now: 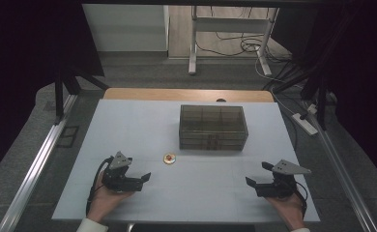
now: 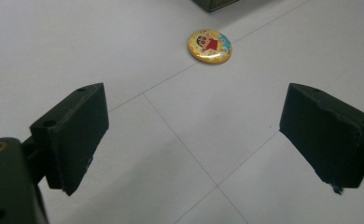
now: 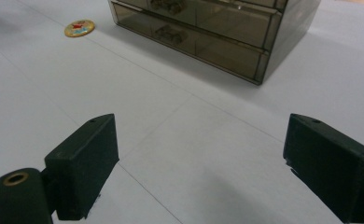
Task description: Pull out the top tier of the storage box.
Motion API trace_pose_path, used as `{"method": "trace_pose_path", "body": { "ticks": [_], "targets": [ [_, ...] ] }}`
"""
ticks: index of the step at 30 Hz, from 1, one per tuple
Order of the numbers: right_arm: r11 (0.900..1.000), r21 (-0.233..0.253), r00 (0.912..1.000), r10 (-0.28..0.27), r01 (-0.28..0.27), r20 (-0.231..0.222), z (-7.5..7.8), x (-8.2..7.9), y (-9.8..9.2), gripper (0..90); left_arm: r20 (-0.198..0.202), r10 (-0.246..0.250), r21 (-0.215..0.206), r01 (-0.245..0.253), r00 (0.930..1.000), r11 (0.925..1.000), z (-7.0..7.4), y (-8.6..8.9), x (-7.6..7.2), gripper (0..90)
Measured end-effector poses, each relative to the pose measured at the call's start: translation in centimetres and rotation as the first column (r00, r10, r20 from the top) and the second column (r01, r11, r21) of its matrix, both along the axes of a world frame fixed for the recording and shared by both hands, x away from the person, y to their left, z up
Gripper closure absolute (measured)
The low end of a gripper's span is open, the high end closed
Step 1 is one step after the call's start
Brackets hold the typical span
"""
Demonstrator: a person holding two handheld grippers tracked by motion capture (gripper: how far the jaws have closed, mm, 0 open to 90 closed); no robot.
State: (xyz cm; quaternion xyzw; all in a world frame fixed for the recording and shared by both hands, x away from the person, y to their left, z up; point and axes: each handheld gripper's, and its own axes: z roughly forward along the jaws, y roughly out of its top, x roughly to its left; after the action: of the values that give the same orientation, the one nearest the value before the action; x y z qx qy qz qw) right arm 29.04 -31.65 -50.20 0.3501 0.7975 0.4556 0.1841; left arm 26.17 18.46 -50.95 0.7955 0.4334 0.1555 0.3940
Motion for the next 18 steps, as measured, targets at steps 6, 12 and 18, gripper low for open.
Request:
{"method": "trace_pose_path", "body": {
  "ticks": [6, 12, 18],
  "targets": [
    [1.0, -0.008, 0.9998, 0.022, -0.022, 0.004, -0.1, -0.1, 1.1, 10.1, 0.001, -0.005, 0.007, 0.005, 1.0, 1.0, 0.0, -0.2, -0.1, 8.7],
    [0.999, -0.02, 0.9994, 0.035, -0.035, 0.002, -0.3, 0.1, 2.0, 10.4, 0.001, -0.003, 0.009, 0.003, 1.0, 1.0, -0.1, -0.2, 0.0, 8.8],
    [0.999, -0.024, 0.9991, 0.042, -0.042, -0.009, -0.6, 0.2, 2.6, 10.3, 0.001, 0.0, 0.009, 0.0, 1.0, 1.0, -0.2, -0.1, 0.0, 8.7]
  ]
}}
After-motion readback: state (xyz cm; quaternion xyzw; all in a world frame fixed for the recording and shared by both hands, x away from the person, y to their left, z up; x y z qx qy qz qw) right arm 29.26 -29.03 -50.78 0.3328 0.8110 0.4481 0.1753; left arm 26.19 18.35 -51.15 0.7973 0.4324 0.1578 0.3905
